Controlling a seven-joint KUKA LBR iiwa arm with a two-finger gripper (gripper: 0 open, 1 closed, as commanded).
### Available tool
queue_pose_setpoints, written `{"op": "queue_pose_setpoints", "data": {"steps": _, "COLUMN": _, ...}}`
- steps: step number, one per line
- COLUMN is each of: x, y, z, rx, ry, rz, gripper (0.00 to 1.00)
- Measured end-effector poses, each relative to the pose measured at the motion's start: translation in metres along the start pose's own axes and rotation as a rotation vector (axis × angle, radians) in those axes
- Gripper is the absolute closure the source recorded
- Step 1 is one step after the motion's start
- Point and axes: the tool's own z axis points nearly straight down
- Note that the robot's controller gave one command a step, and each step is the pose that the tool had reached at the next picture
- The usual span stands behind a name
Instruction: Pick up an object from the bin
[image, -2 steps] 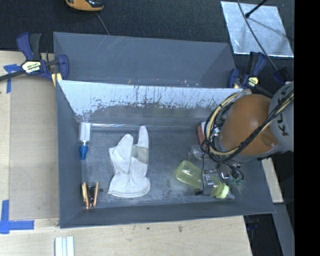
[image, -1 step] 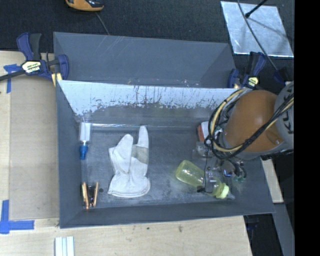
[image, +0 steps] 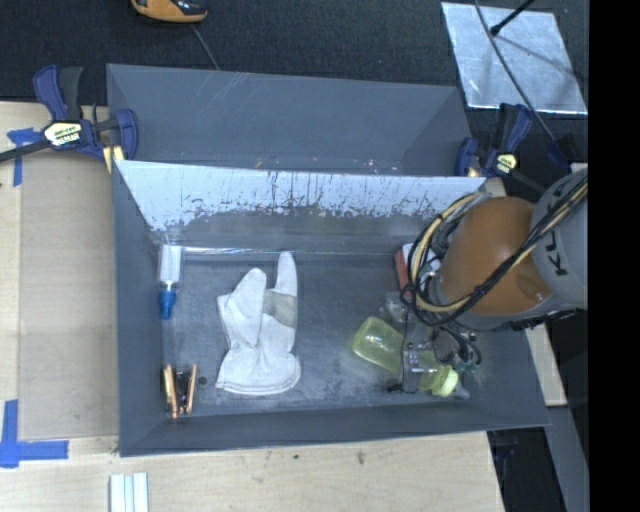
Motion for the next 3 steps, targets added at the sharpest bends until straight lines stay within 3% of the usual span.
{"op": "queue_pose_setpoints", "data": {"steps": 1, "x": 0.0096, "y": -0.0025, "z": -0.0008, "rx": 0.000, "ry": 0.002, "rz": 0.206, "gripper": 1.00}}
{"op": "queue_pose_setpoints", "data": {"steps": 3, "x": 0.0095, "y": -0.0026, "z": -0.0034, "rx": 0.000, "ry": 0.000, "rz": 0.206, "gripper": 1.00}}
